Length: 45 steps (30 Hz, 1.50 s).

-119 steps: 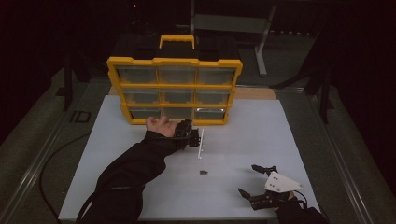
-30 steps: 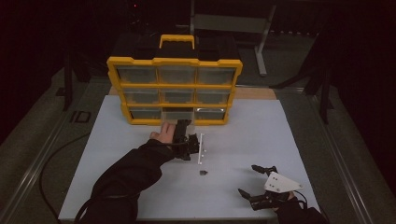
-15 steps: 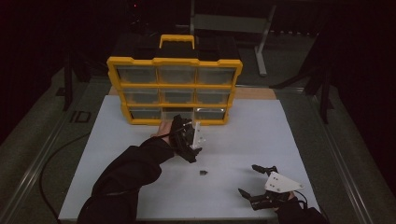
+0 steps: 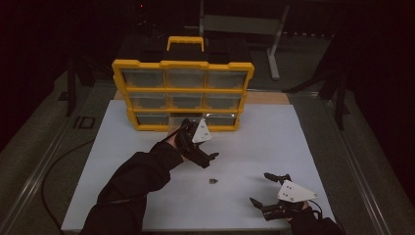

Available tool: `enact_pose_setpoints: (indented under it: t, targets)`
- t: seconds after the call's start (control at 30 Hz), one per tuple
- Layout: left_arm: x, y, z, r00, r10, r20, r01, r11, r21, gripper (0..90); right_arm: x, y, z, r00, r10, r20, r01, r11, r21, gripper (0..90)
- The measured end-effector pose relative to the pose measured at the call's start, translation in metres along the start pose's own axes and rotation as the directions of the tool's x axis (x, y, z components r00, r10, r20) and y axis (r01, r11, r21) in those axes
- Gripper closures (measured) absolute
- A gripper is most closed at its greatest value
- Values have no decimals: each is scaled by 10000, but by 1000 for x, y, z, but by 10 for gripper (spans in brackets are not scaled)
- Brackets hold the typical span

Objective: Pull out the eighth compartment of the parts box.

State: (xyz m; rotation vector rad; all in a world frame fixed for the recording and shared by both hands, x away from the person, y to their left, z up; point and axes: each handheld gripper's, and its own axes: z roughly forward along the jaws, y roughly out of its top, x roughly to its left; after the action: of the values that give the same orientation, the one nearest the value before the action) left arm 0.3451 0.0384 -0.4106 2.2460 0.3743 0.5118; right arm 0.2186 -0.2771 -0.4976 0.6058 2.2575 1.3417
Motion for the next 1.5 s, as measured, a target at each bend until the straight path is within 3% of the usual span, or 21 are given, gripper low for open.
enact_pose_setpoints:
  t: [0.2, 0.4, 0.67, 0.73, 0.93, 0.97, 1.03, 1.07, 1.2, 1.5]
  targets:
    - [-2, 1, -1, 9992, 155, 362, -161, 9998, 150, 0, 0, 0, 0, 10000, 46, 6, -46, 10000, -8, 81]
    - [-4, 1, 1, 9961, -331, 823, 327, 9994, 63, 0, 0, 0, 0, 10000, 29, 10, -29, 10000, -13, 81]
    - [-8, 3, 1, 9922, -569, 1108, 593, 9981, -180, 0, 0, 0, 0, 10000, 25, 10, -25, 10000, -14, 81]
    - [-10, 3, 0, 9879, -689, 1391, 748, 9965, -379, 0, 0, 0, 0, 10000, 8, 6, -8, 10000, -17, 81]
    - [-12, 1, 0, 9780, -783, 1935, 858, 9958, -311, 0, 0, 0, 0, 10000, 27, 5, -27, 10000, -9, 81]
    - [-12, -1, 1, 9722, -905, 2161, 979, 9949, -235, 0, 0, 0, 0, 10000, 0, 14, 0, 10000, -9, 81]
    - [-13, -2, 1, 9708, -947, 2205, 1017, 9946, -207, 0, 0, 0, 0, 10000, 3, 21, -3, 10000, 2, 81]
    - [-13, -4, 2, 9646, -1050, 2417, 1126, 9935, -174, 0, 0, 0, 0, 10000, 10, 19, -10, 10000, 3, 81]
    - [-16, -7, 3, 9663, -852, 2428, 946, 9951, -272, 0, 0, 0, 0, 10000, -9, 33, 9, 10000, -5, 81]
    - [-20, -12, 6, 9595, -839, 2688, 869, 9962, 4, 0, 0, 0, 0, 10000, -16, 34, 16, 10000, -10, 81]
